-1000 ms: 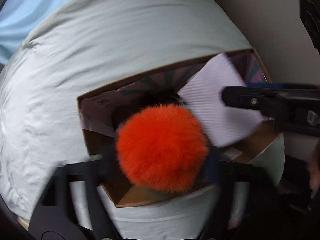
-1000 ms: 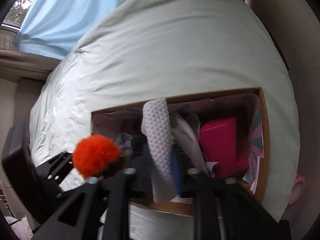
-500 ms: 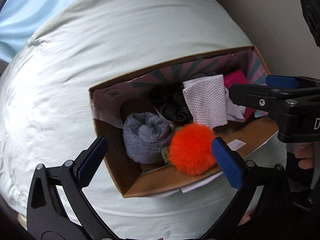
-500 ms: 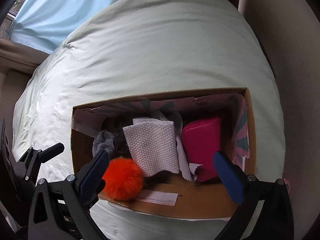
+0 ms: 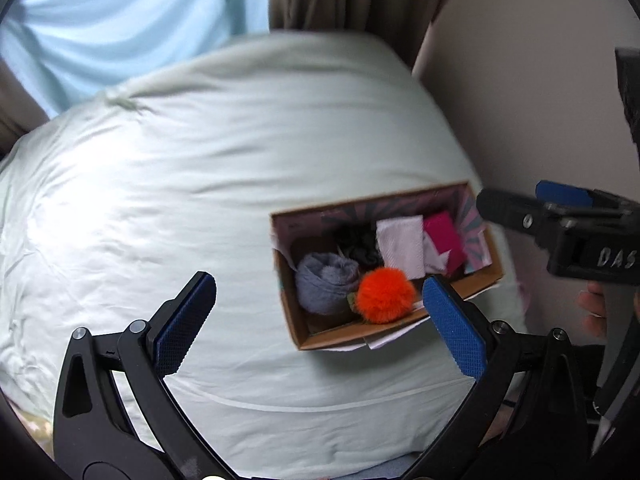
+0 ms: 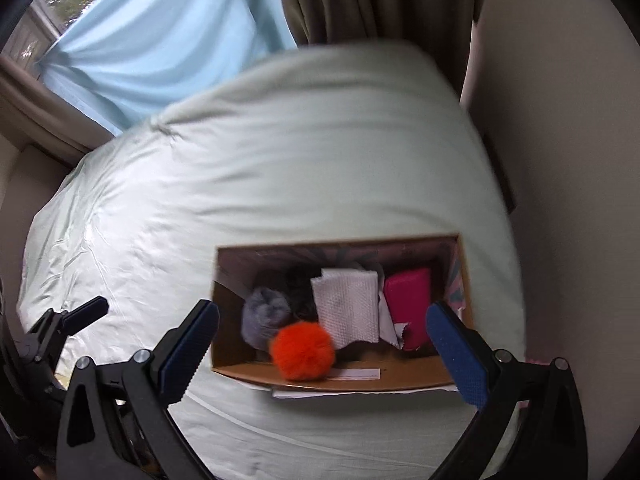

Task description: Organize soft objects

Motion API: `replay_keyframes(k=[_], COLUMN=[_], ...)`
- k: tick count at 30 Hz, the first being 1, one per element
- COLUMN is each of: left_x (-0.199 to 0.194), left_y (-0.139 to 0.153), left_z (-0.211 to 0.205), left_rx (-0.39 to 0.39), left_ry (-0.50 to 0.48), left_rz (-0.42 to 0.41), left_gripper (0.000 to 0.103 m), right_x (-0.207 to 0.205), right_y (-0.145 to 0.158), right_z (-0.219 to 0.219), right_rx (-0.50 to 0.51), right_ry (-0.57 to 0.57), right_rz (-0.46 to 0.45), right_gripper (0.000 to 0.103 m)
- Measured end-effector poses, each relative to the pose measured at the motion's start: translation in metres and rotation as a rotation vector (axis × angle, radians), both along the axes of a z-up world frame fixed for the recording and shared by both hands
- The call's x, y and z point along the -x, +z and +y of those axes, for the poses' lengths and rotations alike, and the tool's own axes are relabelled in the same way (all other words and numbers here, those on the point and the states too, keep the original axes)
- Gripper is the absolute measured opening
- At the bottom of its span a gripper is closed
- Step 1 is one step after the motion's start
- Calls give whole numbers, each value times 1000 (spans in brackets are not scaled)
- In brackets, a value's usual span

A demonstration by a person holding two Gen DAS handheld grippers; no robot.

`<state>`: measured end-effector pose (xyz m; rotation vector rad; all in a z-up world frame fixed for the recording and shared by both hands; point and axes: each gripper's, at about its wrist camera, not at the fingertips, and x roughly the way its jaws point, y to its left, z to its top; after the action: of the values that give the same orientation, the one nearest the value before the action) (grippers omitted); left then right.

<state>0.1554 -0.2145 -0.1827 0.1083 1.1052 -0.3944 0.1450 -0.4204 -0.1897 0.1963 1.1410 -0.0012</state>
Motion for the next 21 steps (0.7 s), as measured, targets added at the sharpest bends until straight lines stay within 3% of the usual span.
replay_keyframes(k=[10,15,21], left_x=[50,79,115], left_y=[117,156,178], left_z=[114,162,192], left_rx=[42,74,102], left_ry=[119,177,217], left_rz=[-260,-381,-489], left_gripper=[103,103,103], right_x=[56,84,118], right_y=[119,149,171], right_z=[96,130,154], right_rx=[57,88,165], right_ry=[44,49,31], right_rz=[-225,-315,-428], right_gripper=[103,103,103])
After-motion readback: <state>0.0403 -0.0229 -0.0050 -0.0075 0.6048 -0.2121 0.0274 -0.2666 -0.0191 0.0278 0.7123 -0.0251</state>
